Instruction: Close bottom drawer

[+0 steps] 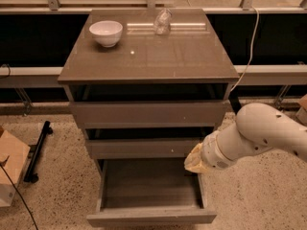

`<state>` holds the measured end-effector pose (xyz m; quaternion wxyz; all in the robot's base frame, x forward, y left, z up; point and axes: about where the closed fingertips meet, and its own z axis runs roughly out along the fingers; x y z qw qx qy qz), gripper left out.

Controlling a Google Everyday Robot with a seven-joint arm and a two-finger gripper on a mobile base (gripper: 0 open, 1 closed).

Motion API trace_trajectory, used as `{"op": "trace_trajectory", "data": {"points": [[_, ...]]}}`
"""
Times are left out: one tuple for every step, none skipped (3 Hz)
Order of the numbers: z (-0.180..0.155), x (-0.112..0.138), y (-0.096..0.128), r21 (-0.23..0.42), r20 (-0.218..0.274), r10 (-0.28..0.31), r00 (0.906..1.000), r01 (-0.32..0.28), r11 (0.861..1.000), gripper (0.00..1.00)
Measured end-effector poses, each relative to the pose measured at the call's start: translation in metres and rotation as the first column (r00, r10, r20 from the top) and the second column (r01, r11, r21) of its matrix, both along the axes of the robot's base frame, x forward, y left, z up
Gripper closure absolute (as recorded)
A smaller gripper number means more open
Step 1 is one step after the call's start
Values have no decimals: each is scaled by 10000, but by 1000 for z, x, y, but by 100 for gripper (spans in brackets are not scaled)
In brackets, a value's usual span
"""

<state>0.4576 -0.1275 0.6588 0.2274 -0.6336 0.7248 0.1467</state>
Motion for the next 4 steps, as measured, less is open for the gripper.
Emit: {"op": "trace_trajectory", "data": {"points": [[-50, -11, 6, -172, -418, -53, 9991, 46, 9998, 100], [-89, -17, 5, -289, -678, -157, 9976, 138, 9995, 100], [-132, -19, -2, -439, -1319, -579, 9896, 526, 9977, 100], [-138, -21, -3, -430, -1449, -632, 9874, 575, 9974, 100]]}}
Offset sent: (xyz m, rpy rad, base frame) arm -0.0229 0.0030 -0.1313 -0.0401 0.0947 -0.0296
